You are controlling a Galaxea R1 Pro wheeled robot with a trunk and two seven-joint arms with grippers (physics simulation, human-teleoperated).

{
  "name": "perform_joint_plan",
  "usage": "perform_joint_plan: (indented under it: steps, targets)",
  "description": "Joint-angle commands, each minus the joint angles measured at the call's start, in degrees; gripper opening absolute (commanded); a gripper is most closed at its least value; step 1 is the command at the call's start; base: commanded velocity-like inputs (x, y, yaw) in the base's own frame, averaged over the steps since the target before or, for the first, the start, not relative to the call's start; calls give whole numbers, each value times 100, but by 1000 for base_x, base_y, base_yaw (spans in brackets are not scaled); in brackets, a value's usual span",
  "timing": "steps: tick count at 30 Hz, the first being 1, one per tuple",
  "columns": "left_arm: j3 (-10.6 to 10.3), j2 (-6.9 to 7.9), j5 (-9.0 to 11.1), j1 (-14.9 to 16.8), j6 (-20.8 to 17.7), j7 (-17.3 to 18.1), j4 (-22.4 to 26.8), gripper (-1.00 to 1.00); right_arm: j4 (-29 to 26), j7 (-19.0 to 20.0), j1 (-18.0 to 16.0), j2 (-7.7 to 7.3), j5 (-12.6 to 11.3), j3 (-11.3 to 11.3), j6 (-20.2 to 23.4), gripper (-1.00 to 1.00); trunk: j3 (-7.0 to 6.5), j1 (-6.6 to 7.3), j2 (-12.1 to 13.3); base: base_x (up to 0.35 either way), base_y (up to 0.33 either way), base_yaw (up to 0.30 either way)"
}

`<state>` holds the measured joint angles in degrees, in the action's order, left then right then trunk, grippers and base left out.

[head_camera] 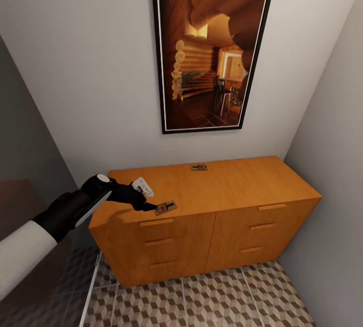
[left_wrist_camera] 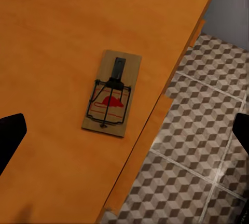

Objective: Take the four mousetraps from the cabinet in the bathroom and place them on the bathroom floor. Make sure all four end up on the same floor surface, and ensure that at least two of them are either under or directly next to the same bathroom sink.

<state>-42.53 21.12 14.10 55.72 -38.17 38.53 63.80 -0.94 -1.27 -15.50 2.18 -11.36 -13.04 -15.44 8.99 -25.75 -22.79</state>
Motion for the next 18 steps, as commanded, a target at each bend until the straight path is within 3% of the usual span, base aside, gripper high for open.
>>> perform_joint_plan:
  steps: [1,18]
  targets:
    - [-14,-7,40,9,-35,-12,4,100,6,-13,-5,2,-51,-49,-20,100,20,-3,-13,0,0,0]
    - [-18,-88,40,9,-33,-12,1,100,6,-13,-5,2,-51,-49,-20,100,153,-3,-13,0,0,0]
